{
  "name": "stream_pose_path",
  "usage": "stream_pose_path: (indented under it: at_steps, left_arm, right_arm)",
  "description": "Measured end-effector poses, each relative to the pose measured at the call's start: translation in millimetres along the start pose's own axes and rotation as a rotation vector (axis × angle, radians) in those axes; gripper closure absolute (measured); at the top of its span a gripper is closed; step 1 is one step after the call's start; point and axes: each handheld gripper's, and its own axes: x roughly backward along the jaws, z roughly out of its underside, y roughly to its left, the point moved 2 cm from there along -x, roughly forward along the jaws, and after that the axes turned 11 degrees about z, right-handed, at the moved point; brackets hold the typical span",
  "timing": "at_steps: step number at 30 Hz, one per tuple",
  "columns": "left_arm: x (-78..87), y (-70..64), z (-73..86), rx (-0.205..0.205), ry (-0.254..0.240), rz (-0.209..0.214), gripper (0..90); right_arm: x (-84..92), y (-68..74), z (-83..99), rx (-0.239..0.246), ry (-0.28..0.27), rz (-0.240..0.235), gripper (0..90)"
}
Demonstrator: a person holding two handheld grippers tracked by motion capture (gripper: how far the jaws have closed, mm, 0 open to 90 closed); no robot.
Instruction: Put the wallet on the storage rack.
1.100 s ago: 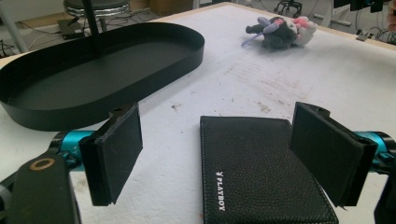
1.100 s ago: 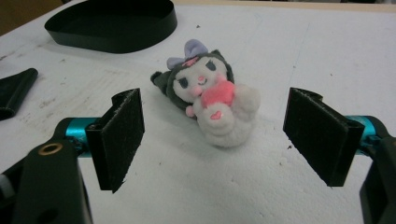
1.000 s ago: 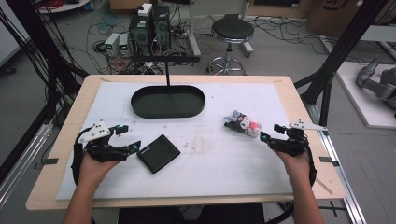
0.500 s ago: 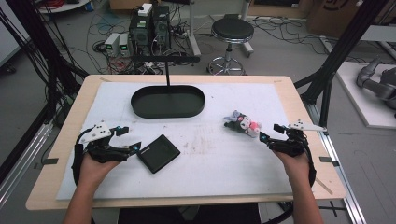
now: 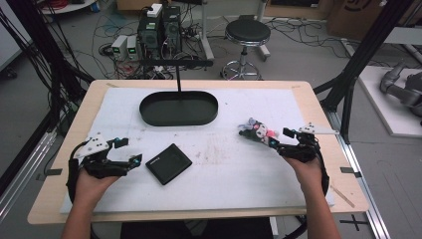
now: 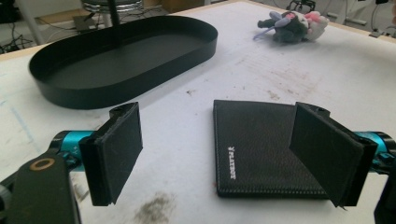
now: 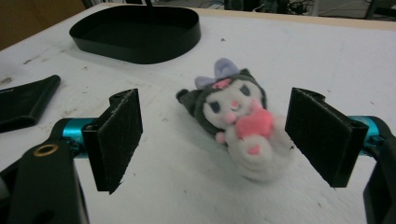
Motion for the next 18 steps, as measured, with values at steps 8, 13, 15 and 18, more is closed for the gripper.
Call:
stream_pose_path:
  at_steps: [8, 13, 15, 18]
  left_arm:
    - [27.7, -3.3, 10.7, 0.013, -0.008, -0.047, 17.3]
    - [47.1, -6.0, 17.8, 0.033, -0.018, -0.076, 17.3]
    - [52.2, -6.7, 19.9, 0.035, -0.019, -0.082, 17.3]
    - [58.3, -7.2, 24.2, 0.043, -0.016, -0.091, 17.3]
  right_arm:
    - [-25.4, 27.6, -12.7, 0.053, 0.021, -0.066, 19.5]
    - [-46.4, 52.8, -19.6, 0.083, 0.054, -0.106, 19.1]
    - [-53.3, 61.9, -22.0, 0.104, 0.061, -0.120, 19.1]
    - [-63.2, 77.1, -25.8, 0.132, 0.085, -0.144, 19.1]
